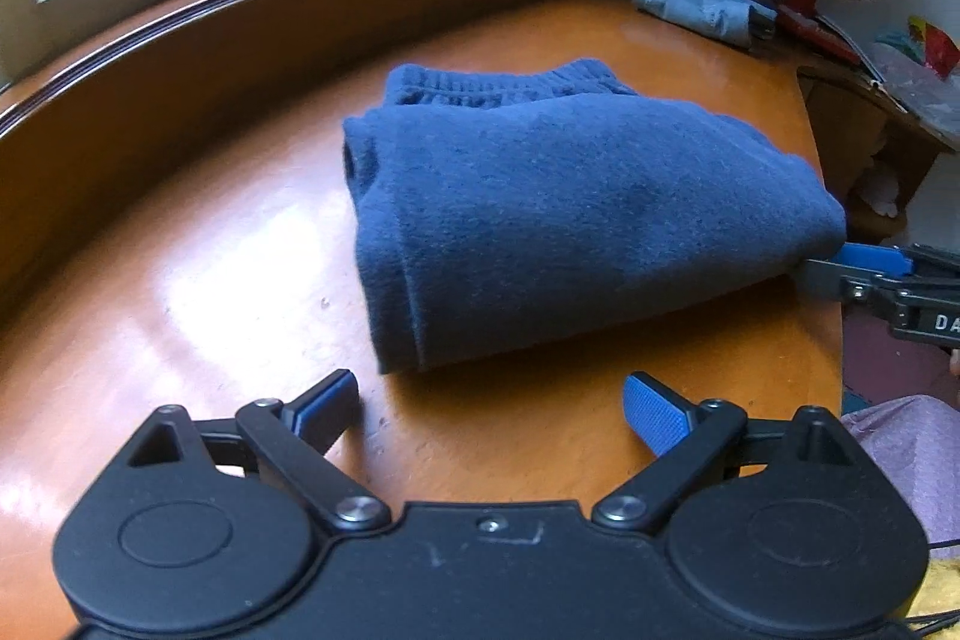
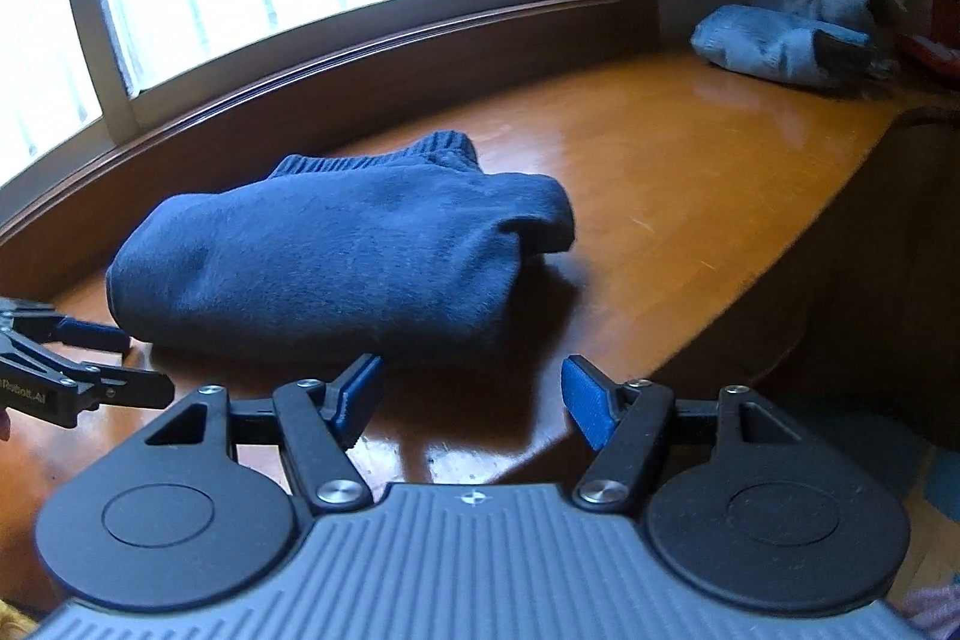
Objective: Fold clothes
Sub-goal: 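Grasp the rolled sweatpants bundle with both grippers and lift it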
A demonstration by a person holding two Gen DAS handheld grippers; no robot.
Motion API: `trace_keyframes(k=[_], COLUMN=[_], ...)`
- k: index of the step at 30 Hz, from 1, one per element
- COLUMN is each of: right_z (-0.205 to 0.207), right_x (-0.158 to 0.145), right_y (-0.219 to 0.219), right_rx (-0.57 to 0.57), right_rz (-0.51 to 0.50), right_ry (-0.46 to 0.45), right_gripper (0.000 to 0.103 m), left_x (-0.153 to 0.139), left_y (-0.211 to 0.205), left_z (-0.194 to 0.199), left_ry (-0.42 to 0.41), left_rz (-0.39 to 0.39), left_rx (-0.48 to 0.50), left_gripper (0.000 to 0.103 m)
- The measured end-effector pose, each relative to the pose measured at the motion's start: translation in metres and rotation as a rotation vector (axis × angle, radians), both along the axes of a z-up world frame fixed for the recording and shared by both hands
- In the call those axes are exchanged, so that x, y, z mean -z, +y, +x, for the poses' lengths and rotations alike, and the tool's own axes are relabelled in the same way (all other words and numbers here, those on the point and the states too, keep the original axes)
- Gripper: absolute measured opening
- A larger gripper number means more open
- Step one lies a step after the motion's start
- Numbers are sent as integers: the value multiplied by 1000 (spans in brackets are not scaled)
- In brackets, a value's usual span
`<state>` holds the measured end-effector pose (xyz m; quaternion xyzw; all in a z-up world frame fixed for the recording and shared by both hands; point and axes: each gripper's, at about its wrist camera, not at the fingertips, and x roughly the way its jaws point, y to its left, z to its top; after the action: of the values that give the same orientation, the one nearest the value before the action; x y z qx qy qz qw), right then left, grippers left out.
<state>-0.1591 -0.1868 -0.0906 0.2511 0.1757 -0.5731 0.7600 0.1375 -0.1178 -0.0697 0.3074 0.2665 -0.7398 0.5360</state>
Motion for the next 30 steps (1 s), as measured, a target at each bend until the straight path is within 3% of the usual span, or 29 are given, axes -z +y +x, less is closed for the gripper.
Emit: trace_keyframes(k=[4, 6, 9, 13, 16, 19, 25, 30], right_z=[7, 10, 16, 22, 12, 7, -9, 1], right_x=[4, 6, 7, 1, -12, -28, -72, -75], right_y=[-12, -15, -16, -6, 9, 30, 66, 38], right_rx=[-36, -39, -69, -102, -130, -159, -200, -184], right_rz=[-14, -37, -65, -119, -112, -124, -143, -115], right_ry=[35, 58, 85, 142, 52, 23, -141, -226], right_gripper=[69, 68, 50, 41, 38, 36, 35, 35], left_x=[3, 5, 5, -2, -14, -37, -84, -77], left_y=[-11, -15, -16, -11, 3, 29, 68, 40], left_z=[-7, -13, -20, -15, -9, 1, 23, 34], left_ry=[-16, -28, -78, -72, -55, 19, 169, 206], left_rz=[-34, -56, -91, -97, -94, -95, -181, -128], left_rx=[34, 55, 73, 57, 49, 40, 4, -79], left_gripper=[95, 89, 77, 68, 67, 66, 66, 68])
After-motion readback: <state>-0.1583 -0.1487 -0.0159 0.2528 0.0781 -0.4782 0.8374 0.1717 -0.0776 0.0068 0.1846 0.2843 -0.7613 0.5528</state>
